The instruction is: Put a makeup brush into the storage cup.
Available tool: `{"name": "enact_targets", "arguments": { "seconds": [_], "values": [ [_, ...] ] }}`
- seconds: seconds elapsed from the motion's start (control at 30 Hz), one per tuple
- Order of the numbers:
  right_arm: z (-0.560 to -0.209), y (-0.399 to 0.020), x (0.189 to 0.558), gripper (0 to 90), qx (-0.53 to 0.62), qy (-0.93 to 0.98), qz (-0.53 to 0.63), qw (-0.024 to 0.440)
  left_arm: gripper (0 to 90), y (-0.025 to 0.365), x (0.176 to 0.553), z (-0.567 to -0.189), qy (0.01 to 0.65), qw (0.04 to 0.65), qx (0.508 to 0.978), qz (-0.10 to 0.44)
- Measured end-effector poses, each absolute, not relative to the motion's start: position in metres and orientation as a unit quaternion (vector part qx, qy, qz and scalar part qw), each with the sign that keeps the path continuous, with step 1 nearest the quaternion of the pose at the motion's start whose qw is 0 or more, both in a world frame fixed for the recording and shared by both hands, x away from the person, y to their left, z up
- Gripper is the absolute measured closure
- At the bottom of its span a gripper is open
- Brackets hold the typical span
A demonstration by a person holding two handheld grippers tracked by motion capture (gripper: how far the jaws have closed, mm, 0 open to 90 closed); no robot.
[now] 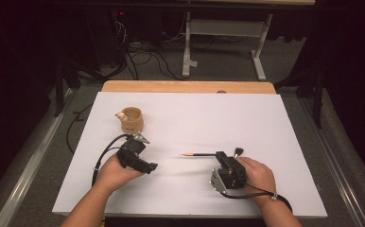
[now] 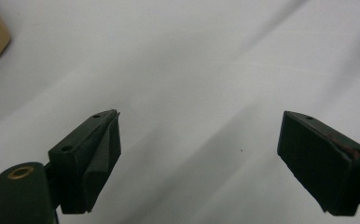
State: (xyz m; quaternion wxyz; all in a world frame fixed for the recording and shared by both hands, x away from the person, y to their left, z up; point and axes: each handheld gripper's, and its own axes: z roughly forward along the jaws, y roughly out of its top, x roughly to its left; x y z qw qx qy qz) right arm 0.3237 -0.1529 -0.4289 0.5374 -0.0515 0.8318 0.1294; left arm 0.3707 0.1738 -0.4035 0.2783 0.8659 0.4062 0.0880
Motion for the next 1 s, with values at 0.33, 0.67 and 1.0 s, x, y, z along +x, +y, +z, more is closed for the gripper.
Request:
{"name": "enact_targets", "arguments": {
  "seconds": [0.33,0.67,1.0],
  "values": [
    [-0.428,-0.154,0.325,87.2,-0.034,0.834,0.142,0.532,12.2,0.190,0.357,-0.417,0.433,0.345,0.825,0.116],
    [-0.429,-0.155,0.327,87.2,-0.017,0.840,0.153,0.521,3.8,0.187,0.351,-0.417,0.422,0.419,0.791,0.145],
    [-0.429,-0.157,0.330,87.2,0.014,0.845,0.171,0.507,0.1,0.183,0.346,-0.416,0.405,0.450,0.780,0.159]
  ]
}}
